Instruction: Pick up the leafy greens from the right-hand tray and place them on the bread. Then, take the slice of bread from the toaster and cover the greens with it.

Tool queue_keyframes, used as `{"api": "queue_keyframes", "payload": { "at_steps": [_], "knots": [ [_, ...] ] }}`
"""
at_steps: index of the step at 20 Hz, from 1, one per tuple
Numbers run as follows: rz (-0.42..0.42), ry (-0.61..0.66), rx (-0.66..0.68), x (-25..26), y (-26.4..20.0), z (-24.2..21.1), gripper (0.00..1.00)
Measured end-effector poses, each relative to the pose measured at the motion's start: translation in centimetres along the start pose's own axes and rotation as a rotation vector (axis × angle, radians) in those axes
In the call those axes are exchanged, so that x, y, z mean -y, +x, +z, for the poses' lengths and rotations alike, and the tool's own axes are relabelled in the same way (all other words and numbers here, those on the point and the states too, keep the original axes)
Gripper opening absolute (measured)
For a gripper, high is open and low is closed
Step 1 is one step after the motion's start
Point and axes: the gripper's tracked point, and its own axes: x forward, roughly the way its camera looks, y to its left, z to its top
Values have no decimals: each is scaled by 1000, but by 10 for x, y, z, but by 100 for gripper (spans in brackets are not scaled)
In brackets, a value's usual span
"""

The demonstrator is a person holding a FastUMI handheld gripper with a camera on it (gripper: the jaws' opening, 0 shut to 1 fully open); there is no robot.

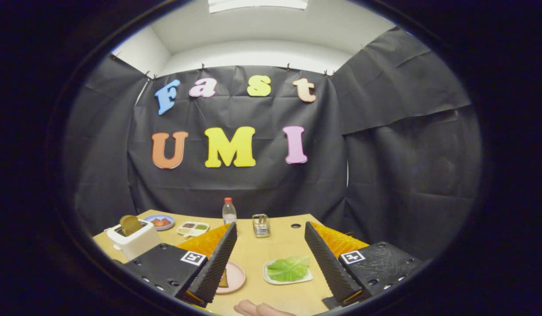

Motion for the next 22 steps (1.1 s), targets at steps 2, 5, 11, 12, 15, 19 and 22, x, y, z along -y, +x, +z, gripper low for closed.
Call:
{"api": "queue_keyframes", "payload": {
  "at_steps": [2,5,11,12,15,19,22],
  "knots": [
    [-44,-9,-68,20,27,-21,95],
    [-91,-55,-173,41,70,-62,95],
    [-97,-113,-409,71,144,-152,93],
    [-110,-121,-416,77,152,-157,93],
    [-106,-108,-475,84,171,-180,93],
    [-107,-103,-581,90,184,-214,94],
    [-133,-126,-623,96,190,-230,93]
  ]
}}
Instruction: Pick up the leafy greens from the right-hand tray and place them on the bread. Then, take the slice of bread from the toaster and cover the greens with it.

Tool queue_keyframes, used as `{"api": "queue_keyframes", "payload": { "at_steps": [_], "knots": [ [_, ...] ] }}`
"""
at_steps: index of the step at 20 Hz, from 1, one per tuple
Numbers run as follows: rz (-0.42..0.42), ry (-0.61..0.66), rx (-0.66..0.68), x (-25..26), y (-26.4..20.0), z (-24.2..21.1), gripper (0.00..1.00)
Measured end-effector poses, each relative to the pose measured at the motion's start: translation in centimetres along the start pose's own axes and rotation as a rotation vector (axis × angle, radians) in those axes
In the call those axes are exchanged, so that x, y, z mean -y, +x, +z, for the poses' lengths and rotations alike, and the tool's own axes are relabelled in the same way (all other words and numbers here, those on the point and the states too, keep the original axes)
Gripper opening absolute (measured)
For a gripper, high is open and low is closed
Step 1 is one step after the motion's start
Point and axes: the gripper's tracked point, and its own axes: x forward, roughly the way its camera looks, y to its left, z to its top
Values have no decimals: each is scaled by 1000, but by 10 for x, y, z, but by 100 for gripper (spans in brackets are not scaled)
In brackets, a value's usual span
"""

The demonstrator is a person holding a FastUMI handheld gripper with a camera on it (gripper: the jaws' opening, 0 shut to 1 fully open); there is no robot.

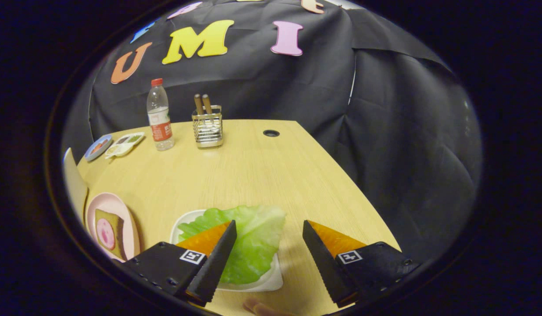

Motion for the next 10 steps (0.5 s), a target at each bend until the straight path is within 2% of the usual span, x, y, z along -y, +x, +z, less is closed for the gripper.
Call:
{"api": "queue_keyframes", "payload": {
  "at_steps": [6,10],
  "knots": [
    [-11,-70,-37,-7,10,-5,95],
    [7,-134,-29,-20,9,-4,75]
  ]
}}
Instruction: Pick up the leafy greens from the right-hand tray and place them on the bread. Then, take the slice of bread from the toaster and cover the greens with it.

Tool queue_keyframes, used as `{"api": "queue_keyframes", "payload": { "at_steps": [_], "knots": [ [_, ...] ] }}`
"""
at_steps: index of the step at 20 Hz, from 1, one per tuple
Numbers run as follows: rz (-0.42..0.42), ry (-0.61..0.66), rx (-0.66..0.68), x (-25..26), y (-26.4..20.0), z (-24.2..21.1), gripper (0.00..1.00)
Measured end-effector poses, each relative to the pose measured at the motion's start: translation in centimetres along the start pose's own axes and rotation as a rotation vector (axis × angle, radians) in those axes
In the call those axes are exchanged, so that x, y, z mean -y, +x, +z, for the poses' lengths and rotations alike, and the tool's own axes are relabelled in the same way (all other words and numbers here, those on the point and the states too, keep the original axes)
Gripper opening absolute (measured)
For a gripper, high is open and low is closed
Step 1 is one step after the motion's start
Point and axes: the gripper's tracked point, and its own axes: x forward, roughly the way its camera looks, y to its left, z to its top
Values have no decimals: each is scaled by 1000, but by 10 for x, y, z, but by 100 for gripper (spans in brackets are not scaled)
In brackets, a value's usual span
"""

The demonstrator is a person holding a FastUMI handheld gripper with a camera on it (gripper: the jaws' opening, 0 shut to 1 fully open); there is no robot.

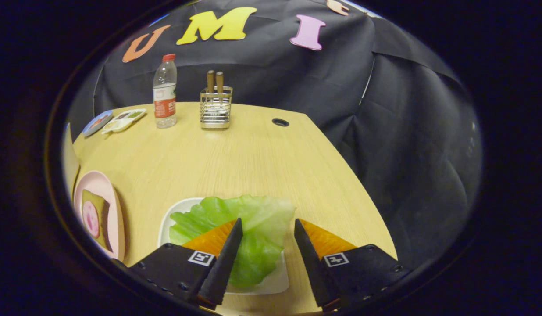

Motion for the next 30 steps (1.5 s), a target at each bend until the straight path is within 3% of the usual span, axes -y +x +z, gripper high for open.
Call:
{"api": "queue_keyframes", "payload": {
  "at_steps": [4,5,7,20,30],
  "knots": [
    [9,27,-15,-7,2,-3,32],
    [8,31,-19,-8,0,-3,12],
    [18,38,-5,-9,-7,1,1],
    [77,37,232,-24,-120,58,1],
    [232,-68,368,-131,-212,66,1]
  ]
}}
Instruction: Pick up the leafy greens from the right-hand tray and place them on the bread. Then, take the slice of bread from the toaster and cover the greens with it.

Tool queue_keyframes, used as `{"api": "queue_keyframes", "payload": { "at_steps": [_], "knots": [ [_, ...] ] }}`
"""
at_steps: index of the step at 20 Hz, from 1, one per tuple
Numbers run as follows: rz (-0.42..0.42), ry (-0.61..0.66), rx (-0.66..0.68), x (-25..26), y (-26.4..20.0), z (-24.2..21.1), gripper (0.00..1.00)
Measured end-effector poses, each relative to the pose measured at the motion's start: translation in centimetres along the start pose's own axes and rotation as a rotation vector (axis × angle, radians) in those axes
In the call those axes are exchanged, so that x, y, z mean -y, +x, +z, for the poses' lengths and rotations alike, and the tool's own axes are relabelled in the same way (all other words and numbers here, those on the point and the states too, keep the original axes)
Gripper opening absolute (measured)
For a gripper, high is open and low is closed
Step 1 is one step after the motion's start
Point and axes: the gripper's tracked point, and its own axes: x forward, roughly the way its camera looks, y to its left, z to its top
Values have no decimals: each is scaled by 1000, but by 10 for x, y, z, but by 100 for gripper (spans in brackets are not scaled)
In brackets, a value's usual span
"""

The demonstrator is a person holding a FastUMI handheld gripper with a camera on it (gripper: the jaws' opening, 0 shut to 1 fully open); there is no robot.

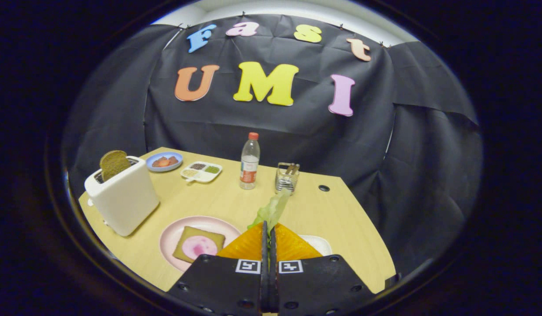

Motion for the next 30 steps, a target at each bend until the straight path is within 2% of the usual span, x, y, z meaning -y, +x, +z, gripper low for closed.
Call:
{"api": "queue_keyframes", "payload": {
  "at_steps": [5,10,12,18,23,26,27,28,30],
  "knots": [
    [116,-60,17,-80,-11,1,1],
    [315,-17,-43,-158,0,-15,0],
    [352,17,-107,-171,19,-30,0],
    [222,28,-203,-136,81,-66,1],
    [186,42,-219,-121,104,-75,0],
    [157,40,-228,-109,113,-79,4],
    [148,43,-218,-105,115,-78,16],
    [139,46,-212,-101,114,-78,21],
    [126,59,-205,-93,111,-77,48]
  ]
}}
